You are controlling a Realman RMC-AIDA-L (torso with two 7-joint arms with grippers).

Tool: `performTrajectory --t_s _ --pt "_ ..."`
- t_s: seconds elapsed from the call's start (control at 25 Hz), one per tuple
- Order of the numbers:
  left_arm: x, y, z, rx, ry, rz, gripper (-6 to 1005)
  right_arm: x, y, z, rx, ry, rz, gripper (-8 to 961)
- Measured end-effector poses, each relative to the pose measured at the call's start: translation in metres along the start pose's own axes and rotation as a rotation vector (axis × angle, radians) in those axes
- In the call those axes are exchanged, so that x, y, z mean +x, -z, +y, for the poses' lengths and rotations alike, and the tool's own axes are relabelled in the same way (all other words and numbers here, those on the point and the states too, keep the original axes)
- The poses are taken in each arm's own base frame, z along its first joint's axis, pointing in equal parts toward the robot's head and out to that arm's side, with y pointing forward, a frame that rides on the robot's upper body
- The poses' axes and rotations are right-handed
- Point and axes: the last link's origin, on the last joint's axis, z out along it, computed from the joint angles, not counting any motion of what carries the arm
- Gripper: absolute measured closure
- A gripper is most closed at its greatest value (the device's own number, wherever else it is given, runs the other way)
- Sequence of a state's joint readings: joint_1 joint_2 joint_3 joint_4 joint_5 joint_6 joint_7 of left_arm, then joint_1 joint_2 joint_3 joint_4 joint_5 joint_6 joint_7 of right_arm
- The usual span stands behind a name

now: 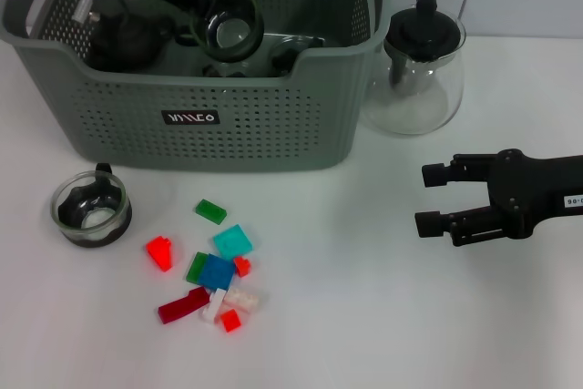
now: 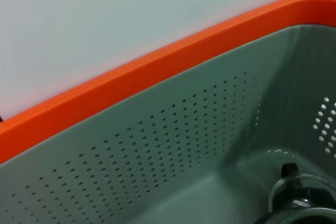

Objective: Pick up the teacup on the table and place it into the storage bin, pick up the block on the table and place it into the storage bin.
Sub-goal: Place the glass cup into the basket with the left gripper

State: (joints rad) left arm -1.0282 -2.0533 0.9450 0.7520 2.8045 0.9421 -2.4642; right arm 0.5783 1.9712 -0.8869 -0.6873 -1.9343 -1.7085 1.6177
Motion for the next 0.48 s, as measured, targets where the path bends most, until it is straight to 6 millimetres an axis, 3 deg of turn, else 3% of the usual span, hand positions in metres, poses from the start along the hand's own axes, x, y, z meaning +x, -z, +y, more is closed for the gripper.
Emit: performTrajectory --t_s 0.44,0.48 --pt "0.0047 0.0022 0.0023 0.0 -0.013 0.004 867 0.0001 0.0006 -0.0002 0.002 0.001 -0.003 8" --pt "0.0061 0.0031 0.0023 0.002 -0.014 0.009 827 0.0002 0.0008 -0.0002 0.003 0.001 -0.004 8"
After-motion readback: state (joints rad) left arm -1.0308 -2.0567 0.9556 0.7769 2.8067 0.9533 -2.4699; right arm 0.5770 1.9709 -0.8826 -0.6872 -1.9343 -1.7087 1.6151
